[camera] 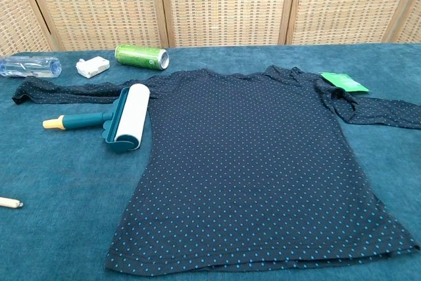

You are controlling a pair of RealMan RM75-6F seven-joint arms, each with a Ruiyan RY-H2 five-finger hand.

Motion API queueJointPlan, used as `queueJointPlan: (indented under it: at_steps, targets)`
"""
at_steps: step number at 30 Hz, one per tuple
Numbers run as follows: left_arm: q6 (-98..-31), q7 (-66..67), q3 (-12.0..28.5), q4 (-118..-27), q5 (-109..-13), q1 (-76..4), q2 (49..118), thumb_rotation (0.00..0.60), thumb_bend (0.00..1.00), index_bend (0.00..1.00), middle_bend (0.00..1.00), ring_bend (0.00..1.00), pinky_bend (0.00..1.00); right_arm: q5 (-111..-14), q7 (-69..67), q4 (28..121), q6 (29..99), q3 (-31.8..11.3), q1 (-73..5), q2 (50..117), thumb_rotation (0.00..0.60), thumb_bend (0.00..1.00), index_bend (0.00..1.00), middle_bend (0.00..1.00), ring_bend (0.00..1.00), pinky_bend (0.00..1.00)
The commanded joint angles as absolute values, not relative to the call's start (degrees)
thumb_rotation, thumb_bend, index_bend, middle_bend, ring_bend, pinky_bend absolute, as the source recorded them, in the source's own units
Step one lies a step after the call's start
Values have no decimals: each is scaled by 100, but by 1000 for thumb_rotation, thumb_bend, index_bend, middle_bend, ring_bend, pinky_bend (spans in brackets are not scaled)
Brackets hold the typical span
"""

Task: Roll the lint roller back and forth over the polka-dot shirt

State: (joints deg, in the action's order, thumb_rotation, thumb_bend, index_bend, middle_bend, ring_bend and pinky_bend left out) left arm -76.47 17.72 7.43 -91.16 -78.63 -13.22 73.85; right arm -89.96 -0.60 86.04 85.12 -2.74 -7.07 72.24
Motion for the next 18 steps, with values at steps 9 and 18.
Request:
queueJointPlan:
  at_steps: [9,18]
  targets:
    - [-5686,2134,1377,-8941,-6457,-2614,7181,600,99,225,766,686,698,-8839,-46,8505,8371,-309,-741,7281,600,30,0,0,0,0]
    - [-5033,2832,1454,-8234,-5651,-3397,7610,600,202,342,776,691,699,-8661,-91,8379,8252,-371,-770,7322,600,30,0,0,0,0]
